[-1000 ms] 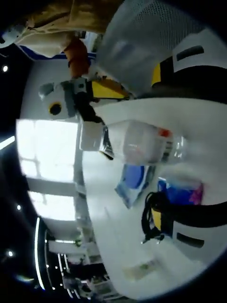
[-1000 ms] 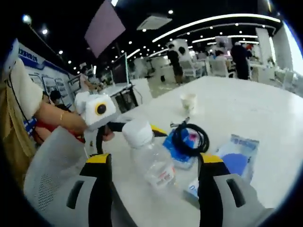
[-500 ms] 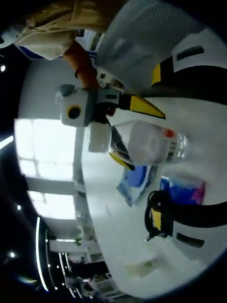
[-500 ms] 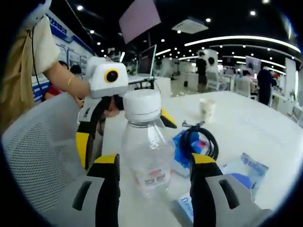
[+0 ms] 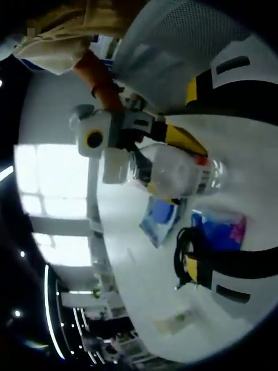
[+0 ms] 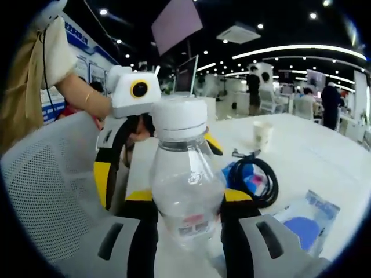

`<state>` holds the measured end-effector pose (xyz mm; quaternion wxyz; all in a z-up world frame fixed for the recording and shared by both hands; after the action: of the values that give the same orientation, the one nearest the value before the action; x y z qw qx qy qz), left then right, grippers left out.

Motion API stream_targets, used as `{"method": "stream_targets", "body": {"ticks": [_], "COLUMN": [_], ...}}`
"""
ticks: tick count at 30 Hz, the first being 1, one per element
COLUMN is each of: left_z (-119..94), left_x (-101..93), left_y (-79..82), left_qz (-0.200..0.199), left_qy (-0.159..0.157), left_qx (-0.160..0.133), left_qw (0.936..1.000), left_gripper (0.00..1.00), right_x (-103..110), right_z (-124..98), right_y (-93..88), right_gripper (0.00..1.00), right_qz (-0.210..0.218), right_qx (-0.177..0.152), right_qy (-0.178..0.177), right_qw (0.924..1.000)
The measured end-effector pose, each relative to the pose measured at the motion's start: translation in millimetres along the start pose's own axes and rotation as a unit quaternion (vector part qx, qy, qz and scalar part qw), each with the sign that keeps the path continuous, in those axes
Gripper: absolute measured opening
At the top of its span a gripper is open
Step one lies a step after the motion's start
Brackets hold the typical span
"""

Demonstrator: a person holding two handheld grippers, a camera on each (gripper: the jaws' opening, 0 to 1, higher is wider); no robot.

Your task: Arrange the tabletop items into an orderly group along one side of the table until the central work area is clear of visible clutter.

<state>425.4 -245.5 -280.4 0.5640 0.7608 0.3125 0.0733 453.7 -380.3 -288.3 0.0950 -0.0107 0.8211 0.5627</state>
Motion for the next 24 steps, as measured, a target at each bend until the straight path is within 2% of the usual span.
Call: {"method": "stream_targets", "body": {"ticks": [5,8,12,15,20,22,24], "left_z": [0,0,-1,-2,-4,-6,-7], "left_x": [0.0,-0.5,2.3,4.9,6.2,6.6,6.7], "left_y": [0.5,1.8,4.5,9.5,19.4,27.8,32.8], "left_qz": [0.002,0.002,-0.003,-0.005,-0.019,-0.034,-0.044], "left_qy": [0.002,0.003,0.016,0.032,0.055,0.071,0.080], "left_qx": [0.001,0.000,-0.002,-0.007,-0.016,-0.042,-0.051], "left_qw": [1.0000,1.0000,0.9999,0.9995,0.9982,0.9960,0.9945], "left_gripper": [0.99,0.99,0.99,0.98,0.96,0.96,0.95], "right_x": [0,-1,-1,-7,-16,-20,-22], "right_z": [0,-1,-3,-6,-13,-14,-15], "right_y": [0.9,1.1,3.9,11.2,32.9,41.3,48.2], "right_gripper": [0.39,0.38,0.37,0.37,0.36,0.37,0.37], "right_qz": [0.004,0.042,0.037,0.069,0.077,0.078,0.081], "right_qx": [0.006,0.004,0.007,-0.004,-0.003,-0.001,0.002], "right_qy": [-0.006,-0.016,-0.028,-0.057,-0.103,-0.123,-0.139], "right_qw": [1.0000,0.9990,0.9989,0.9960,0.9917,0.9893,0.9871]}}
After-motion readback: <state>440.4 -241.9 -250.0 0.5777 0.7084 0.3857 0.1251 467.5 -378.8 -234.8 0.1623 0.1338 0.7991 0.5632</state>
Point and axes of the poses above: the point that each gripper's makers call its tool centre point, and the gripper's own axes: z roughly forward along the fingers, x roughly to its left, y roughly out of its top, the point moved 8 cm from there along -z, roughly backward along the fingers, and after that the axes turned 12 degrees about -z, right-handed, at the moved point
